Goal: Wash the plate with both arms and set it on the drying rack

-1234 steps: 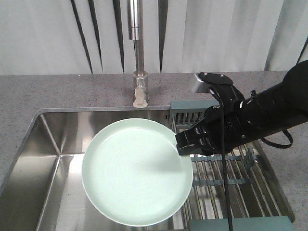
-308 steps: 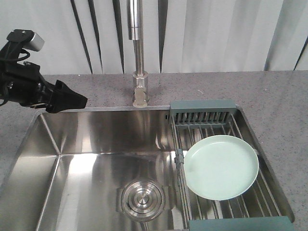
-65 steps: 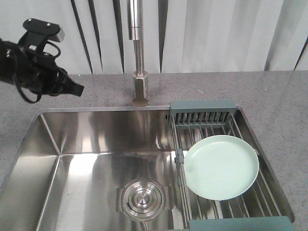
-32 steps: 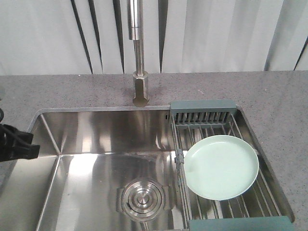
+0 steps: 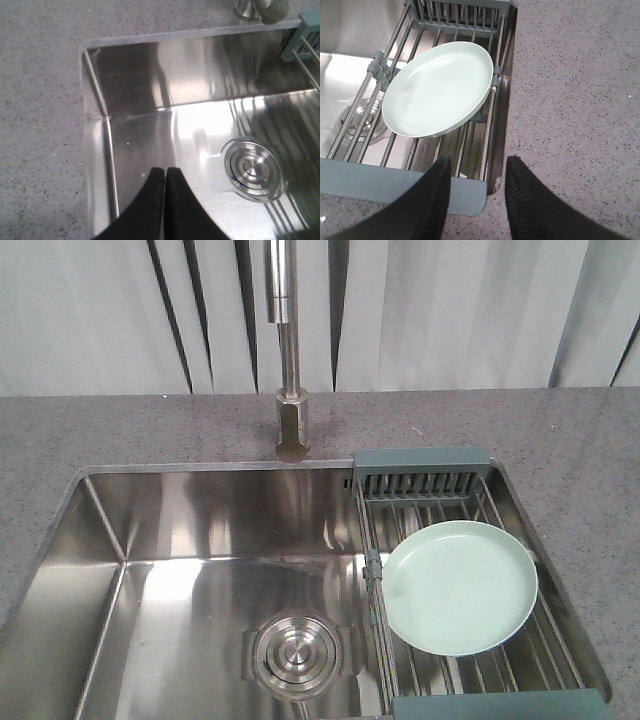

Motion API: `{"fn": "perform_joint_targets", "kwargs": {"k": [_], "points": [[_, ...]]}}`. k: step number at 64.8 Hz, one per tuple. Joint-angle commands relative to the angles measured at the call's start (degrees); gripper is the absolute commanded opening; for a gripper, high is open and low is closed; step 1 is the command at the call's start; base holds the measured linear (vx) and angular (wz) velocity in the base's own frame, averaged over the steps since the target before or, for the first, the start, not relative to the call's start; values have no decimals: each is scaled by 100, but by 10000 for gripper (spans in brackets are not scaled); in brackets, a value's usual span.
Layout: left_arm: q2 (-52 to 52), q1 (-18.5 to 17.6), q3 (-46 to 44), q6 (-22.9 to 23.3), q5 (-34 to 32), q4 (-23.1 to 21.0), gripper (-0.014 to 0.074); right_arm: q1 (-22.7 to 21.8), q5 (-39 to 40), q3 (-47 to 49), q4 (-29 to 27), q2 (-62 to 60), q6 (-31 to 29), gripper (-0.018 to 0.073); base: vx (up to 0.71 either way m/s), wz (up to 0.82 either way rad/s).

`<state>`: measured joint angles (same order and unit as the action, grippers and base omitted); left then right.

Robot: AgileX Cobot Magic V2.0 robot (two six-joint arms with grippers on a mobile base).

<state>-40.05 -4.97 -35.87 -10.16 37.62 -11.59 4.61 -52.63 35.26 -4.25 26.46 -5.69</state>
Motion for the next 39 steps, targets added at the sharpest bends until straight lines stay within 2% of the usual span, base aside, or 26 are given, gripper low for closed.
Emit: {"fn": "perform_joint_targets", "kwargs": {"k": [1,13,33,39], "points": [[328,16,-128,125,-231,69,-6,-5,321,150,2,32,-61,263,0,0],[698,16,-128,125,-231,64,-6,-5,321,150,2,32,-61,263,0,0],[733,16,-107,121,-252,64,-6,-5,321,150,2,32,-61,263,0,0],[897,42,-51,113,-372,265,-6,-5,321,150,-3,32,-61,263,0,0]]}}
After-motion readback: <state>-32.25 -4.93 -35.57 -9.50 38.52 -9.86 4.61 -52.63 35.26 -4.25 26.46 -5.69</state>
